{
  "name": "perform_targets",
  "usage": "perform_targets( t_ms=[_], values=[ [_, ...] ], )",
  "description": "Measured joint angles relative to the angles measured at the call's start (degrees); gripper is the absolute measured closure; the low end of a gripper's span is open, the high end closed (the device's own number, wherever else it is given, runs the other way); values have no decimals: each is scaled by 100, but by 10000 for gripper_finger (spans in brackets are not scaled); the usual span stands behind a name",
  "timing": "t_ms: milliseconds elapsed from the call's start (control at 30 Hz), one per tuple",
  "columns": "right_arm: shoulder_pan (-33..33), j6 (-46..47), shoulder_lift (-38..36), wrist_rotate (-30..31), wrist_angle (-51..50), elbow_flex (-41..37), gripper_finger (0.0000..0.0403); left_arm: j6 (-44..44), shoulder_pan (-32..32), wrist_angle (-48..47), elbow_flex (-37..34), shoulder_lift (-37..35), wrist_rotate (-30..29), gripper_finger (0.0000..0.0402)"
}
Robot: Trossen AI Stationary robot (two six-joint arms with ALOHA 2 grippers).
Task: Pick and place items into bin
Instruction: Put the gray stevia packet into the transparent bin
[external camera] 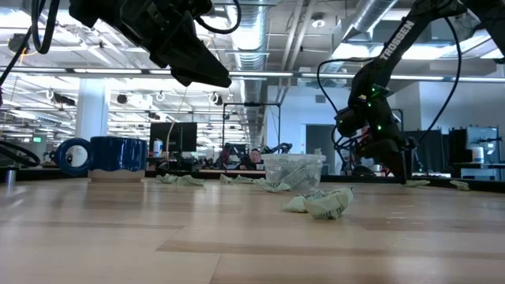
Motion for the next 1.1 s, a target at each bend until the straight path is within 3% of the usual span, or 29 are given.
perform_targets(
  t_ms=[300,667,1000,1100],
  values=[
    [-66,579,272,-4,-298,8,269,-42,0,0,0,0,2,271],
    [173,424,605,81,-587,409,295,-61,0,14,2,0,11,271],
    [175,289,605,64,-644,420,388,-64,0,20,2,0,9,271],
    [201,272,605,80,-665,422,394,-66,0,20,2,0,10,271]
  ],
)
